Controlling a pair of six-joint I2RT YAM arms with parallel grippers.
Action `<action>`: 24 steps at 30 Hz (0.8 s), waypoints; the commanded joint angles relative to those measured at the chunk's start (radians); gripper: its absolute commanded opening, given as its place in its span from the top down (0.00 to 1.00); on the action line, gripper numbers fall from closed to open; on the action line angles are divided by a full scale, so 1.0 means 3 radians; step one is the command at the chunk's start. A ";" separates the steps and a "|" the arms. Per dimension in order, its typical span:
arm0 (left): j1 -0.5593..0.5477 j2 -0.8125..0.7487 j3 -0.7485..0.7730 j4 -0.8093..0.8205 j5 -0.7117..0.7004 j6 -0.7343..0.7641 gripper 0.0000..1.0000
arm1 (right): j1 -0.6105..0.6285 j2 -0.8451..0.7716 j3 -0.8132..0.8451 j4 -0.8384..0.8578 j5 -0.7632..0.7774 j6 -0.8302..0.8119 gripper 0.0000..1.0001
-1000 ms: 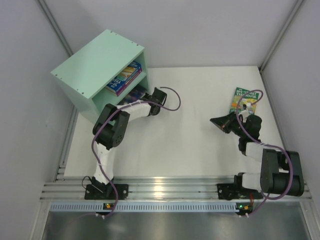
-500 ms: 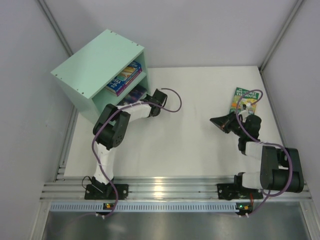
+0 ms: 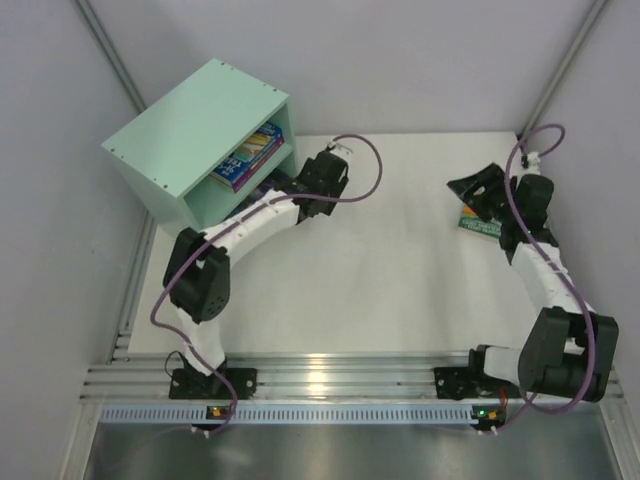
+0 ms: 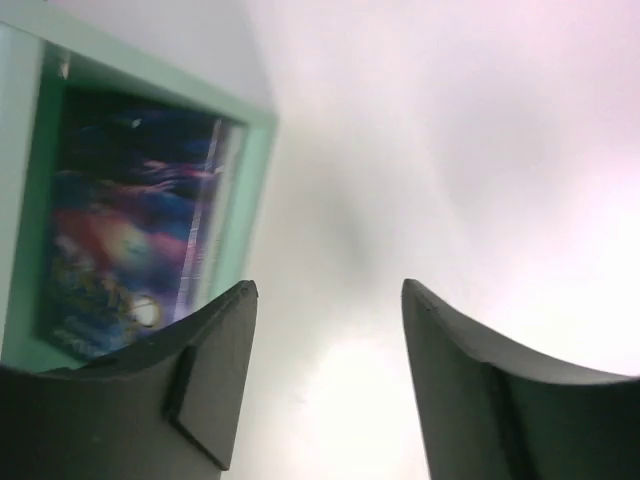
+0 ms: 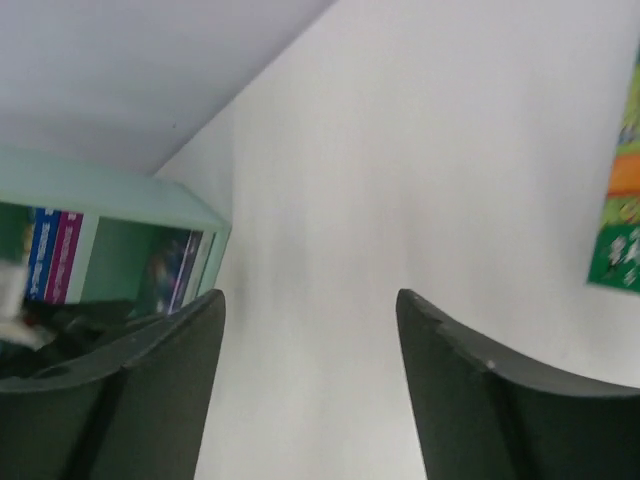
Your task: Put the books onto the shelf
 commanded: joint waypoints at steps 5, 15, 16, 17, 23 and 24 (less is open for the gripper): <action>-0.0020 -0.1136 -0.0170 0.0150 0.1438 -0.1023 0.08 | -0.0268 -0.0015 0.0854 -0.1209 0.1282 -0.0823 0.03; -0.0020 -0.2042 -0.0777 0.0195 0.1938 -0.1325 0.02 | -0.0621 0.1284 0.1682 -0.1710 0.1130 -0.1370 0.00; -0.0020 -0.2088 -0.0839 0.0337 0.2101 -0.1294 0.02 | -0.0621 0.1421 0.1713 -0.1741 0.1124 -0.1385 0.00; -0.0020 -0.2129 -0.0880 0.0349 0.2275 -0.1299 0.03 | -0.0626 0.1483 0.1749 -0.1747 0.1165 -0.1385 0.00; -0.0020 -0.2216 -0.0870 0.0180 0.2338 -0.1320 0.07 | -0.0713 0.1995 0.2167 -0.1920 0.1481 -0.1513 0.04; -0.0020 -0.2252 -0.0921 0.0190 0.2333 -0.1325 0.06 | -0.0733 0.2036 0.2209 -0.1946 0.1558 -0.1539 0.04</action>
